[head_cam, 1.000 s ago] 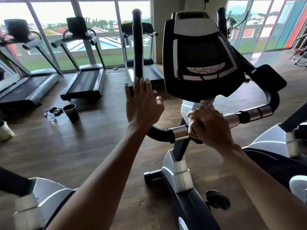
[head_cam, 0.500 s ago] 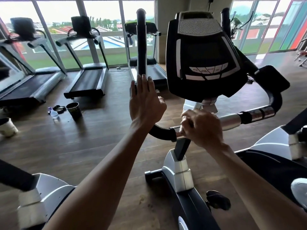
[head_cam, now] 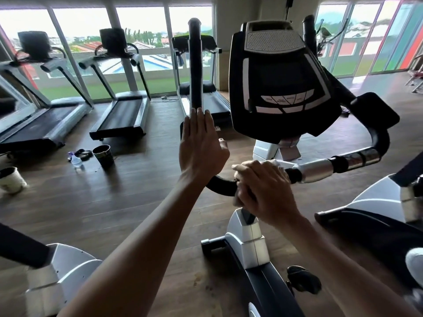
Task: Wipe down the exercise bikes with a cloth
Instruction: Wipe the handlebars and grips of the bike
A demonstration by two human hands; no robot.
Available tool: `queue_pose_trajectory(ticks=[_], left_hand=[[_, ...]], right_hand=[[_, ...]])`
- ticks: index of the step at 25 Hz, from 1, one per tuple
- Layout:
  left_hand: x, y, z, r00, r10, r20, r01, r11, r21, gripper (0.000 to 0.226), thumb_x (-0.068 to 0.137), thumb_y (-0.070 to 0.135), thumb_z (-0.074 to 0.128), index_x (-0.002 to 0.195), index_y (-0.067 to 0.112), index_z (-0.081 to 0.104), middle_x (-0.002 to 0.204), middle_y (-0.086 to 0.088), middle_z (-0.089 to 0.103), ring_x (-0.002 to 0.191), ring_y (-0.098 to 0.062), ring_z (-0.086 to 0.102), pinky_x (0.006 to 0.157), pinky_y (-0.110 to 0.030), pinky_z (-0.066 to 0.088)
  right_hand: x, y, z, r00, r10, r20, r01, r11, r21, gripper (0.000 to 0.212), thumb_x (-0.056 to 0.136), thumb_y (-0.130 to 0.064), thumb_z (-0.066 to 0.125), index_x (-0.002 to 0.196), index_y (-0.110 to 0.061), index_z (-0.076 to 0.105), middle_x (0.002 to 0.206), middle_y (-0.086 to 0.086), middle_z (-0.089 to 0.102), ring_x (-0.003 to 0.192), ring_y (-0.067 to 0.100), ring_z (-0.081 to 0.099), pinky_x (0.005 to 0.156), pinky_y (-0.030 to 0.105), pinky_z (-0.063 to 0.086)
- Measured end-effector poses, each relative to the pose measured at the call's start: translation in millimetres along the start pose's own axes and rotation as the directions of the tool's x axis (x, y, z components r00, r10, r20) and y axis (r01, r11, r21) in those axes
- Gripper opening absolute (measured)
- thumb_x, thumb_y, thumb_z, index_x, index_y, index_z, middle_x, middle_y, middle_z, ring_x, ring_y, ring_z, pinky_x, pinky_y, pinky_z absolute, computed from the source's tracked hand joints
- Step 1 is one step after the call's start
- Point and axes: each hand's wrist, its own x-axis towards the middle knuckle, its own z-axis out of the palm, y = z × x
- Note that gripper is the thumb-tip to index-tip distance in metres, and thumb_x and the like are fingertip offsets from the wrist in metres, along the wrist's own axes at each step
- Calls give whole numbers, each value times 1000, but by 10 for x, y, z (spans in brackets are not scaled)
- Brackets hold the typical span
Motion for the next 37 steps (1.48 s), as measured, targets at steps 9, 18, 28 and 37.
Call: queue_pose_trajectory(ticks=[9,18,28,37], left_hand=[[-7,15,-8,1000,-8,-11,8,1000,-6,85,80,33,37,156,-4,27,163,-24,27,155,-36,16,128,-44,9],[-15,47,-6,1000,-27,-9,27,1000,-15,81,86,30,53,155,-4,27,163,-23,29,155,-36,17,128,-45,9],[-30,75,-26,1000,-28,12,28,999,-17,83,85,32,49,156,-3,25,164,-22,27,156,-35,14,128,-46,7],[-222,-131,-54,987,152,54,-151,988,-27,75,105,39,34,160,-3,5,168,-24,1,158,-32,-1,127,-40,-1]], right_hand=[[104,-77,30,994,109,9,-109,994,-5,37,91,-38,47,120,-24,66,112,-3,65,101,24,60,95,47,45],[135,237,-35,961,270,-58,-267,962,49,36,85,-35,44,108,-25,68,103,-3,68,94,22,61,92,39,44],[317,24,-29,981,172,96,-169,985,-36,41,87,-49,35,106,-32,67,97,-5,71,87,21,64,83,35,49],[364,-68,-70,969,233,-84,-206,946,250,41,92,-49,36,89,-23,68,73,-5,68,68,16,65,68,38,55]])
